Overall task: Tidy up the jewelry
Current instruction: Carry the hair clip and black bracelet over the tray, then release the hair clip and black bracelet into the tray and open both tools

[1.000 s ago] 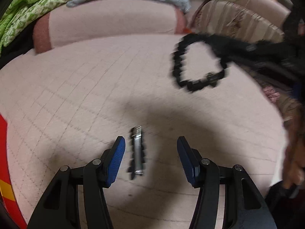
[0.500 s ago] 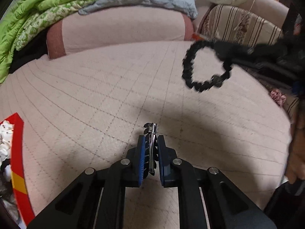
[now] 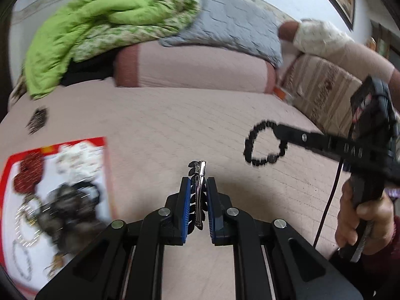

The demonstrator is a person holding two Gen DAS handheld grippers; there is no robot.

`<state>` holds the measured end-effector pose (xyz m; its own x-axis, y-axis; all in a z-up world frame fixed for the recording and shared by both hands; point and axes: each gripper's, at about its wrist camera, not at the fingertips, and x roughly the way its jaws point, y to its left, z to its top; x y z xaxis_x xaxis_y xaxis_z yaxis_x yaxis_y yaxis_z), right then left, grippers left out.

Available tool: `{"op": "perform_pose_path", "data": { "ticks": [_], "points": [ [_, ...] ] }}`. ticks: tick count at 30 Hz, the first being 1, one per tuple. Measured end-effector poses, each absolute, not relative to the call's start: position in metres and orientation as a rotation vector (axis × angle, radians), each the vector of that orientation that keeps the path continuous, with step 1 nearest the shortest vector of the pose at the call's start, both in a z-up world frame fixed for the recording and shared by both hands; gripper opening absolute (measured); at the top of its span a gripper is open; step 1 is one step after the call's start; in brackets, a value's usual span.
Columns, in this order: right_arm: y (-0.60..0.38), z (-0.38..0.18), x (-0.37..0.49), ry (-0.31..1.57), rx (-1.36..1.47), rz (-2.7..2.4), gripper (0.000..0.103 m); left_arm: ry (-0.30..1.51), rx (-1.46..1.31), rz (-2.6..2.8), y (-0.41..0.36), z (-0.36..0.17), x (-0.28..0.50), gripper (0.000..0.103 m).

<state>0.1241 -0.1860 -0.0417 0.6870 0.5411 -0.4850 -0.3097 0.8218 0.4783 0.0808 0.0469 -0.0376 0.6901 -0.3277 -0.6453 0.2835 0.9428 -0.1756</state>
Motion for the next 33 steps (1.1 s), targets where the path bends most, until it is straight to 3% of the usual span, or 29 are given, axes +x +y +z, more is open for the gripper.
{"op": "perform_pose_path", "data": {
  "ticks": [8,16,33],
  "points": [
    [-0.075,-0.047,0.090,0.729,0.290,0.715,0.009,0.709,-0.123,-0.160,0.155,-0.027,0.029,0.012],
    [0.006,-0.067,0.077,0.808,0.236,0.809,0.009,0.755,-0.247,-0.049,0.229,-0.054,0.010,0.012],
    [0.055,-0.114,0.083,0.933,0.138,0.757,0.011,0.890,-0.291,0.037,0.242,-0.094,0.035,0.013]
  ]
}}
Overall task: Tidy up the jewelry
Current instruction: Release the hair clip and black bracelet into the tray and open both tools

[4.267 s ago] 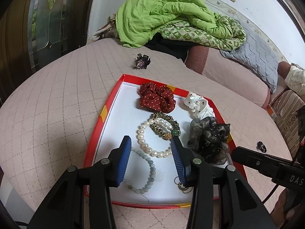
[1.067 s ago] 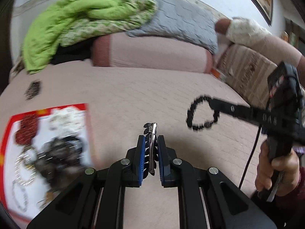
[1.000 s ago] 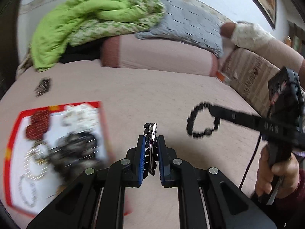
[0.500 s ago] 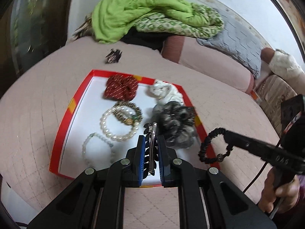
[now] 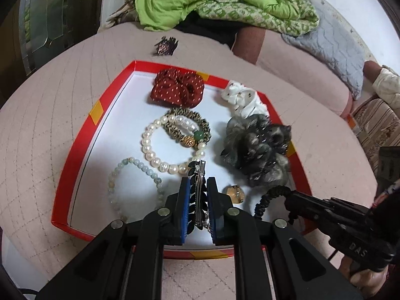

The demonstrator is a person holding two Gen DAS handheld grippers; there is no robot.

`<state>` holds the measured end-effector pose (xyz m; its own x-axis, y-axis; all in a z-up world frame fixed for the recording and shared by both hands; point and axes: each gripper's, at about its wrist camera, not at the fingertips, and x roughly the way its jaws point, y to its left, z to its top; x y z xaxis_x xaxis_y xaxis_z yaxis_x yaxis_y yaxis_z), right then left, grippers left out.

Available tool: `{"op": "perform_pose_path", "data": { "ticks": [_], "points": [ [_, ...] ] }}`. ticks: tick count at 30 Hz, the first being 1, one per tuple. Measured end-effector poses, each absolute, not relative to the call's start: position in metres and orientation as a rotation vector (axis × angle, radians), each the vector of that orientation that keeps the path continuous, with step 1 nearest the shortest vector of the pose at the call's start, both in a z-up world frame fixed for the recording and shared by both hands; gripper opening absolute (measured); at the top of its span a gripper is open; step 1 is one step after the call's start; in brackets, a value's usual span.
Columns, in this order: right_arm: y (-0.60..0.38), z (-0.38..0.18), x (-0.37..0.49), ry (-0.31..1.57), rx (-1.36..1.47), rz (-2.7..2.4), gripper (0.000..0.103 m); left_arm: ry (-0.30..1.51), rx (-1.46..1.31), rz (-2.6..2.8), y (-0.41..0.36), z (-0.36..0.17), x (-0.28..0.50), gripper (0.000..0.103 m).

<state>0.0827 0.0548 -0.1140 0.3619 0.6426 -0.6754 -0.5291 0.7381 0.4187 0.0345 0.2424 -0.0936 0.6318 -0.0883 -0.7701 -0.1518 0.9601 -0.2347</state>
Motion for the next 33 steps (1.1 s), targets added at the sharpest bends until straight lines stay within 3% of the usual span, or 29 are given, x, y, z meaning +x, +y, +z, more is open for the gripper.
{"op": "perform_pose_path", "data": {
  "ticks": [11,16,21,25,30,33],
  "points": [
    [0.050,-0.111,0.081,0.917,0.096,0.734,0.012,0.900,-0.258,0.074,0.239,-0.097,0.034,0.014],
    [0.045,-0.104,0.078,0.904,0.103,0.730,0.023,0.890,-0.254,0.089,0.241,-0.095,0.033,0.014],
    [0.038,-0.091,0.074,0.874,0.108,0.720,0.025,0.867,-0.253,0.091,0.241,-0.090,0.030,0.016],
    [0.030,-0.080,0.069,0.851,0.131,0.704,0.031,0.842,-0.237,0.101,0.239,-0.086,0.027,0.033],
    [0.021,-0.071,0.060,0.828,0.152,0.683,0.038,0.827,-0.232,0.111,0.238,-0.083,0.025,0.037],
    [0.017,-0.066,0.053,0.821,0.157,0.675,0.040,0.825,-0.224,0.125,0.237,-0.082,0.023,0.054]
  ]
}}
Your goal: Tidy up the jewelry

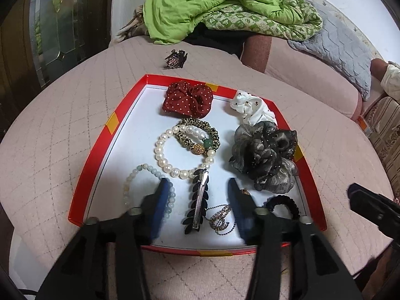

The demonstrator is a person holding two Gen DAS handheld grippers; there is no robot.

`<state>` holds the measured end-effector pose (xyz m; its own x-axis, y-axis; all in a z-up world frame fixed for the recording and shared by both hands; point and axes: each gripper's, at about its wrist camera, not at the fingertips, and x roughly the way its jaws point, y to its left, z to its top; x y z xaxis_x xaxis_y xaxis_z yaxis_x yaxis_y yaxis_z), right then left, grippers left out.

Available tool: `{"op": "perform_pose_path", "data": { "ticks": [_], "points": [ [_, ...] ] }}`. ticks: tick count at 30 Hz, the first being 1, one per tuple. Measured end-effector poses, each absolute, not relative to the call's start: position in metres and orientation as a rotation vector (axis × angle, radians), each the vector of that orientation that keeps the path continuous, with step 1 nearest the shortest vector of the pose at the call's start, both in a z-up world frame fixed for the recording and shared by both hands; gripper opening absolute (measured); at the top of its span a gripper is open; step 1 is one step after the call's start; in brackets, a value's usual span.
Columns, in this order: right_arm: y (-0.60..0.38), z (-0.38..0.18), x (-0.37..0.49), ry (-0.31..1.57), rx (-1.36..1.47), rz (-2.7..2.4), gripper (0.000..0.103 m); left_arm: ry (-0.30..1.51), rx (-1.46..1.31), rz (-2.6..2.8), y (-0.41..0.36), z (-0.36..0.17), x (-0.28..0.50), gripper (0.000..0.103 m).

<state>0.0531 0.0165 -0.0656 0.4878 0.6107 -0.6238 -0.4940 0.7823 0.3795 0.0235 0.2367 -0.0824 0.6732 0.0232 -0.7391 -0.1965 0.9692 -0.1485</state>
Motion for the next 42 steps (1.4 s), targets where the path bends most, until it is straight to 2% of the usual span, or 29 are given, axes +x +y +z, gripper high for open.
{"op": "perform_pose_path", "data": {
  "ticks": [3,5,9,11,13,19,23,28,42],
  "points": [
    [0.013,-0.061,0.046,0.808,0.158,0.666,0.047,0.807,-0.212,0.127,0.234,-0.079,0.021,0.058],
    [0.011,-0.058,0.041,0.801,0.155,0.660,0.049,0.791,-0.200,0.142,0.231,-0.077,0.018,0.070],
    [0.010,-0.053,0.029,0.788,0.120,0.613,0.067,0.688,-0.168,0.179,0.225,-0.055,-0.003,0.080],
    [0.010,-0.049,0.023,0.774,0.083,0.583,0.070,0.617,-0.162,0.201,0.223,-0.041,-0.023,0.094],
    [0.011,-0.042,0.012,0.753,0.028,0.546,0.077,0.553,-0.163,0.228,0.222,-0.027,-0.042,0.099],
    [0.013,-0.021,-0.023,0.642,-0.124,0.421,0.092,0.504,-0.111,0.420,0.226,0.009,-0.084,0.101],
    [0.012,-0.010,-0.046,0.594,-0.128,0.442,0.092,0.509,-0.109,0.488,0.223,0.017,-0.103,0.103],
    [0.015,-0.006,-0.063,0.548,-0.153,0.456,0.095,0.540,-0.068,0.558,0.217,0.002,-0.102,0.103],
    [0.022,-0.020,-0.055,0.594,-0.174,0.451,0.095,0.589,-0.118,0.505,0.215,-0.021,-0.088,0.103]
  ]
}}
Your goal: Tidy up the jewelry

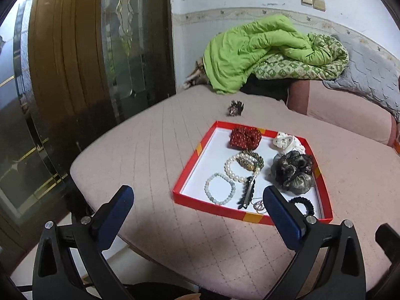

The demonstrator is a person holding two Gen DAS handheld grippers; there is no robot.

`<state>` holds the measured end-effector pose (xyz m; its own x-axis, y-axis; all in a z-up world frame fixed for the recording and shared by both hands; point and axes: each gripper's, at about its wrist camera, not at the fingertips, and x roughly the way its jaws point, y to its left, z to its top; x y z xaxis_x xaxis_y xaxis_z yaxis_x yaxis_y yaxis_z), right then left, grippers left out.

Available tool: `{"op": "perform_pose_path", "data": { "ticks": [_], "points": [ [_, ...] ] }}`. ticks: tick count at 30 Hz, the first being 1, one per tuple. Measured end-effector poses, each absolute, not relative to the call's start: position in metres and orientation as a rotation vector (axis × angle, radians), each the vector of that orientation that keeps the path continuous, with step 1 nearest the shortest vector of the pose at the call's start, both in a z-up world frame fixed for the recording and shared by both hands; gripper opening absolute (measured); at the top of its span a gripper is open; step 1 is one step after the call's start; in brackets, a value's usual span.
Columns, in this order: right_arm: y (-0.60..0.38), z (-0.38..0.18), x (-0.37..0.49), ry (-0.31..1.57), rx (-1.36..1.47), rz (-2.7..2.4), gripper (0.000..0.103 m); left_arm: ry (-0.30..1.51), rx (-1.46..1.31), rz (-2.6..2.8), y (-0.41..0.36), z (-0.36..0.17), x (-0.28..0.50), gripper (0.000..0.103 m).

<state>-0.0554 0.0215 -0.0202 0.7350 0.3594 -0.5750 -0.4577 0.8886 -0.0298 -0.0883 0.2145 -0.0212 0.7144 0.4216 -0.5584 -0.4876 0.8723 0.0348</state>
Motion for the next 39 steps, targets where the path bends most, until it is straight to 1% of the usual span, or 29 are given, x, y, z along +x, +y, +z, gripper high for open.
{"op": "perform_pose_path", "data": {
  "ticks": [39],
  "points": [
    [0.031,-0.035,-0.052,0.644,-0.215,0.470,0.095,0.623,-0.121,0.503,0.215,-0.028,-0.084,0.103]
  ]
}}
